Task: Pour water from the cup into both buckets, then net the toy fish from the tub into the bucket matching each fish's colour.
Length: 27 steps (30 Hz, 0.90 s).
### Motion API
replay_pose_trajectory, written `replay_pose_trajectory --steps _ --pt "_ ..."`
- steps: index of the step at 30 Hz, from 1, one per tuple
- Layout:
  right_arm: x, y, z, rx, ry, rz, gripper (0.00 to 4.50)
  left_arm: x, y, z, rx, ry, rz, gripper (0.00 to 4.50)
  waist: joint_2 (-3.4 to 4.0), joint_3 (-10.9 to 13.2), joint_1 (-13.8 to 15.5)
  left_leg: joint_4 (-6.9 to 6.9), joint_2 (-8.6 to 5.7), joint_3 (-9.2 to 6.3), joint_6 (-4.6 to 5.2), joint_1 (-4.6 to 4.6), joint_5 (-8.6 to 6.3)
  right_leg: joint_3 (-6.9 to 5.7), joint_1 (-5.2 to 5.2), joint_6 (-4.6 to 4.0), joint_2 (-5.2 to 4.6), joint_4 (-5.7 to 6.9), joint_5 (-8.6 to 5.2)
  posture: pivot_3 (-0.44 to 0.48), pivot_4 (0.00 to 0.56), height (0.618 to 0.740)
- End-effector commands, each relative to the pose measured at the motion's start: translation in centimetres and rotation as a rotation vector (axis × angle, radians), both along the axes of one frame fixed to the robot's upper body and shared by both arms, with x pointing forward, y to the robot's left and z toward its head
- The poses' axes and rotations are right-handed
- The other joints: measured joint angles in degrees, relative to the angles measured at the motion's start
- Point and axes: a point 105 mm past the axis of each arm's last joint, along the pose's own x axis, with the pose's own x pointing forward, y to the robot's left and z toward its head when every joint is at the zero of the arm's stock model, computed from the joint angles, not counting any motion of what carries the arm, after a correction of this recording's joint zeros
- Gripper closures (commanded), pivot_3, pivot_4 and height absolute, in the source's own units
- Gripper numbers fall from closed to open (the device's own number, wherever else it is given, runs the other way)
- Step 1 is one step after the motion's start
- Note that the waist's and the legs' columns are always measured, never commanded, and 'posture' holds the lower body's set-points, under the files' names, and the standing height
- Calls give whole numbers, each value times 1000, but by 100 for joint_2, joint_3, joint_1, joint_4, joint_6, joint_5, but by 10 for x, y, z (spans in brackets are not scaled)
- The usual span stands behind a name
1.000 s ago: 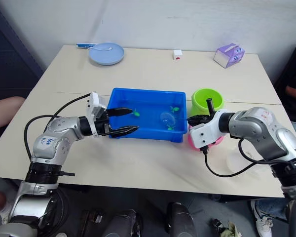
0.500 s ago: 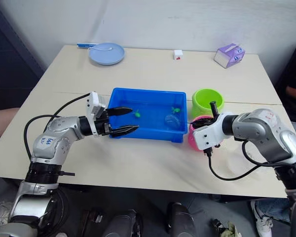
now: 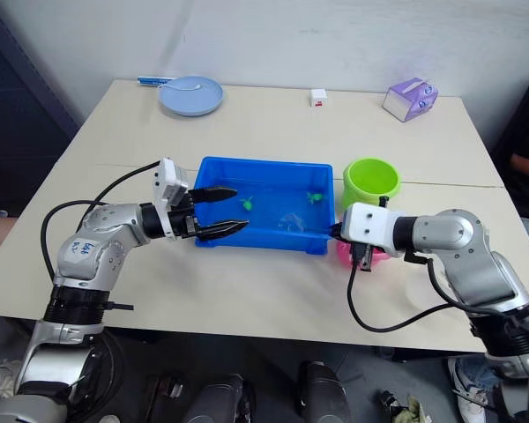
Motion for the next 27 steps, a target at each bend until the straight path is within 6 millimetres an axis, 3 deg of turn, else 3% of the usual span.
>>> replay_pose_trajectory --steps 1,7,16,27 --pt "3 -9 8 391 238 -223 3726 -2 0 16 -11 -61 -5 0 0 0 6 0 0 -1 0 -1 0 -1 0 0 0 0 0 0 150 740" --pt "1 -11 15 609 302 -339 3726 2 0 19 -24 -68 -8 0 0 0 13 0 -3 -7 0 -4 0 -5 0 0 -3 -2 0 0 150 740" --pt "-16 -18 37 721 199 -450 3726 9 -24 28 -69 -65 -104 0 0 0 56 -2 -6 -10 0 -6 0 -7 -1 0 1 -1 0 0 150 740" --pt "-38 -61 67 765 -66 -708 3726 14 -63 29 -98 -39 -275 0 0 0 130 -4 -10 -2 0 -7 0 -4 -3 0 20 -2 0 0 150 740"
